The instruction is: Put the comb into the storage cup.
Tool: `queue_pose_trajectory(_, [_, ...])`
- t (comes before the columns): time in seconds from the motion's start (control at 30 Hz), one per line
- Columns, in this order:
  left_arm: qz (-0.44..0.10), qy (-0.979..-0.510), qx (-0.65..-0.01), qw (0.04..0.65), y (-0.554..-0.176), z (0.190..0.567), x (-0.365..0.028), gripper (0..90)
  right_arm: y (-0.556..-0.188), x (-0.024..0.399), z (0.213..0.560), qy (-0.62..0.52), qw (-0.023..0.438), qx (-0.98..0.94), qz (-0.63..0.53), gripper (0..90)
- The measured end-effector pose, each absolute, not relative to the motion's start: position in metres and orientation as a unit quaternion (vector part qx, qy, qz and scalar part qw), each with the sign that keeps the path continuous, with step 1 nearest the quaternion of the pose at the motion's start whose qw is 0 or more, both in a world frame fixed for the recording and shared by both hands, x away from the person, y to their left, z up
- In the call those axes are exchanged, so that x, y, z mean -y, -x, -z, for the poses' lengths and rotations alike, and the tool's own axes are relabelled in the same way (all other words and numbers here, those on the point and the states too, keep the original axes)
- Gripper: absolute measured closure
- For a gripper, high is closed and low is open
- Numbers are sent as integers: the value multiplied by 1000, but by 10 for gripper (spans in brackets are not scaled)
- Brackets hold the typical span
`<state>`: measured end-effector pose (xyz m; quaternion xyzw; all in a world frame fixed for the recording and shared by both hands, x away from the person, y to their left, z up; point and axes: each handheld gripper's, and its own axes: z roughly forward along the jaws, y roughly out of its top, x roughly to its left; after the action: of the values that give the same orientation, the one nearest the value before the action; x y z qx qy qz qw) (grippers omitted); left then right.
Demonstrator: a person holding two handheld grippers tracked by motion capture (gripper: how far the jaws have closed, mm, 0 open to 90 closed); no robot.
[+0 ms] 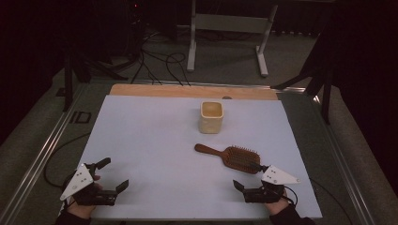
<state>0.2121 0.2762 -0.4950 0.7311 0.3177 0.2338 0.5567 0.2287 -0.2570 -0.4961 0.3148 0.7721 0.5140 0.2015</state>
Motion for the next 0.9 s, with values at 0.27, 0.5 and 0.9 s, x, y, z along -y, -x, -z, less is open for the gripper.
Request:
queue_pose_trajectory(0.27, [-233, -731, -320, 556, -212, 495, -274, 0, -226, 256, 491, -326, 195, -765, -520, 89])
queue_pose_trajectory(0.5, [-234, -732, -321, 554, -212, 495, -272, 0, -225, 254, 477, -325, 197, -768, -516, 89])
queue_pose_trajectory(0.9, [-231, -730, -323, 556, -212, 495, -272, 0, -229, 249, 448, -313, 205, -776, -508, 90])
